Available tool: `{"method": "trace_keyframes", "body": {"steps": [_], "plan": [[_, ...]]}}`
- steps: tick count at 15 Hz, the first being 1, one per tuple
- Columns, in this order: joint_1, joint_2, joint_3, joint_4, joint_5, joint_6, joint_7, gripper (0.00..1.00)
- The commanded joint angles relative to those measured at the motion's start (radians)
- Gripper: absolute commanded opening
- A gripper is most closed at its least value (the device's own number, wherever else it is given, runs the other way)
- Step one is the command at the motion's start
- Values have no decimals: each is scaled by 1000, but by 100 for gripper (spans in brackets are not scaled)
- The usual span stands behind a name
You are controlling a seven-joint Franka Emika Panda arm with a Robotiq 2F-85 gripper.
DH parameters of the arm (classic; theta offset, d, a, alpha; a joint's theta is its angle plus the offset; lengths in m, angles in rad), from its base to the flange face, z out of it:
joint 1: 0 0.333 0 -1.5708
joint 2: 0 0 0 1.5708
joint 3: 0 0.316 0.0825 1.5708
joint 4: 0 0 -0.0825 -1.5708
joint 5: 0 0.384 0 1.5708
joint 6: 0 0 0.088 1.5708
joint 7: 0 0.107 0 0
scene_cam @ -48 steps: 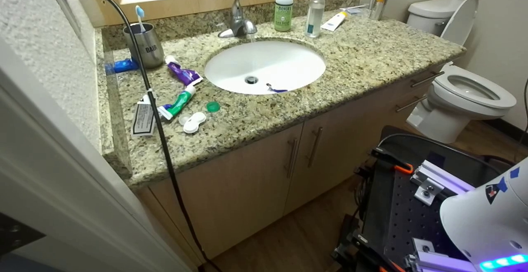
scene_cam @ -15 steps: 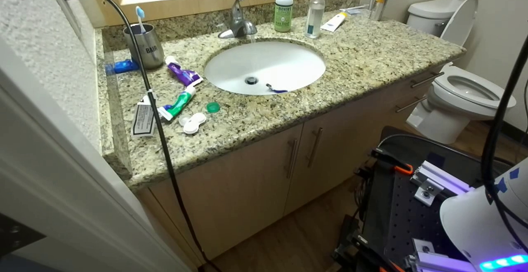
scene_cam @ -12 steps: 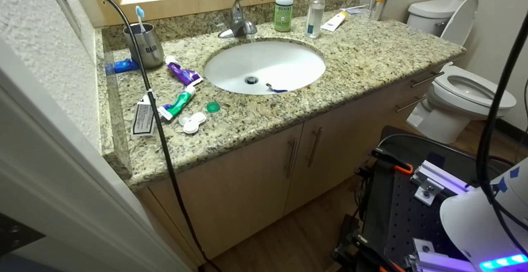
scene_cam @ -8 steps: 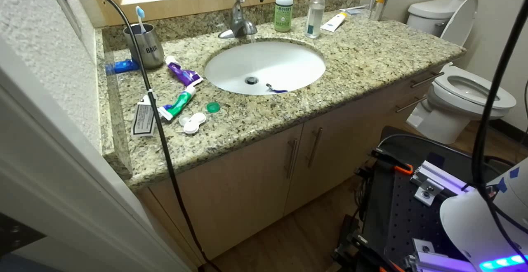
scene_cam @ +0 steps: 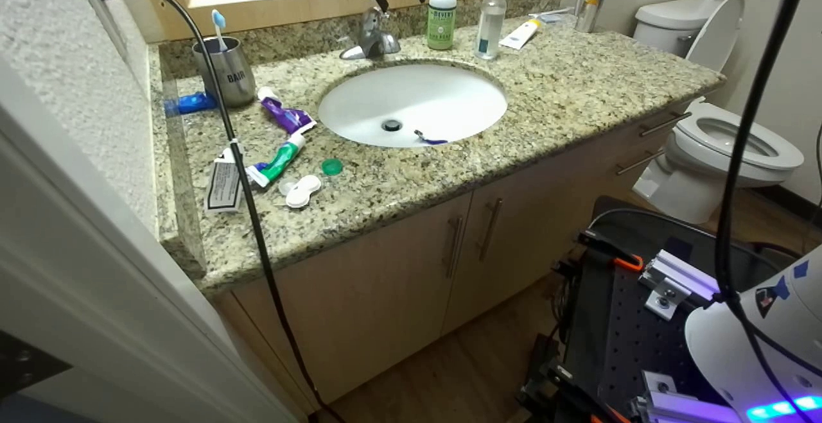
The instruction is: Close the tap
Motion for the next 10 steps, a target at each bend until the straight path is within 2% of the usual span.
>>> {"method": "trace_keyframes", "body": {"steps": [1, 2, 4, 9, 10], "plan": [[1, 2, -3, 1, -5, -4, 0, 100], [2, 3, -5, 1, -8, -8, 0, 100], [-7, -87, 18, -63, 18, 48, -47, 100], [-38, -310, 37, -216, 48, 151, -327, 100], [-20, -180, 4, -70, 26, 86, -236, 100]]}}
